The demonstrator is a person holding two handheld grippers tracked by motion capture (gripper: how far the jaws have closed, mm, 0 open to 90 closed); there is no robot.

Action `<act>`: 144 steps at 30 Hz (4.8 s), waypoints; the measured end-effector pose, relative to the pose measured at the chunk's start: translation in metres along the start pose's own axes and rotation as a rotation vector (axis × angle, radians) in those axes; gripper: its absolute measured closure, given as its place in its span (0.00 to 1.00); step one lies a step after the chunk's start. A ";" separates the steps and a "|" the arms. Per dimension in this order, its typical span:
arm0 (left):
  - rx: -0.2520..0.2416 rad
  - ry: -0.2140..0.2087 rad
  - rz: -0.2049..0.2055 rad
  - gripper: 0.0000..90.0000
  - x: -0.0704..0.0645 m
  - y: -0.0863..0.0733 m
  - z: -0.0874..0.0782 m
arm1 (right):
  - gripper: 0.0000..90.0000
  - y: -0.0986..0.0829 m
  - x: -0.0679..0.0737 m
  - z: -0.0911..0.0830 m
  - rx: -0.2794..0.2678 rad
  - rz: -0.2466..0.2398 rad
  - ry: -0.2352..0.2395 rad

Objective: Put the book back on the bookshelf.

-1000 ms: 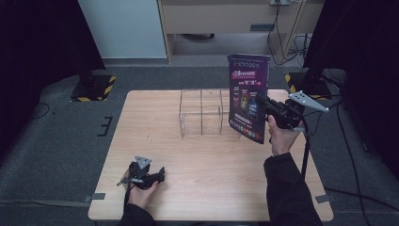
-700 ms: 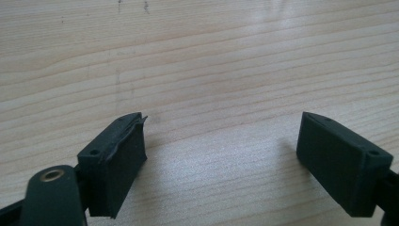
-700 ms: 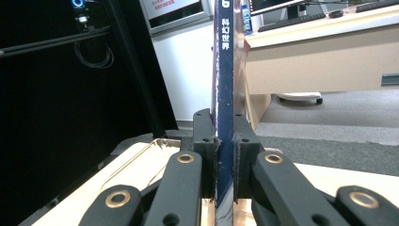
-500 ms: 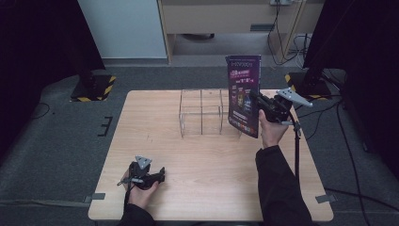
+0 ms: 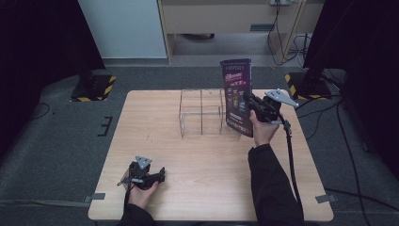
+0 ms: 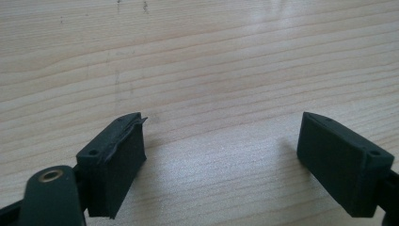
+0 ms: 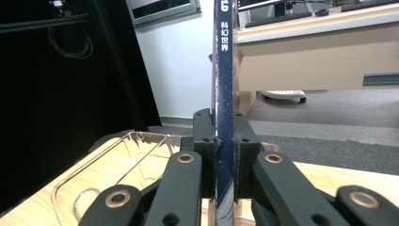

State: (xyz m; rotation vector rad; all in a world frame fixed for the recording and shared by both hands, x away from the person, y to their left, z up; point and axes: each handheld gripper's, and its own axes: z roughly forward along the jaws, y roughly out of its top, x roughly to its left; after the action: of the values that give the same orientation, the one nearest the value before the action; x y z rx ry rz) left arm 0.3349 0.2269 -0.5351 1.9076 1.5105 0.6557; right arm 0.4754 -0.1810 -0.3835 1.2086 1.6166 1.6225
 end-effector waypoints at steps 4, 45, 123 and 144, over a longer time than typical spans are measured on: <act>0.000 0.000 0.000 0.16 0.000 0.000 0.000 | 0.94 -0.004 0.003 0.005 -0.001 -0.019 -0.009; 0.001 0.001 0.001 0.16 0.000 0.000 0.000 | 0.92 -0.034 -0.005 -0.012 0.032 -0.070 0.007; 0.001 0.003 0.000 0.15 -0.002 0.000 0.000 | 0.87 -0.072 0.008 -0.051 0.104 -0.118 -0.051; 0.001 0.004 -0.001 0.15 -0.002 0.000 0.000 | 0.82 -0.080 0.012 -0.087 0.217 -0.071 -0.073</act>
State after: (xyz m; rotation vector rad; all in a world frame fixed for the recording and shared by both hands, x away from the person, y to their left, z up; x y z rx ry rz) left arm 0.3347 0.2252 -0.5352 1.9078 1.5143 0.6586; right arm 0.3774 -0.2022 -0.4475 1.2862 1.8035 1.3708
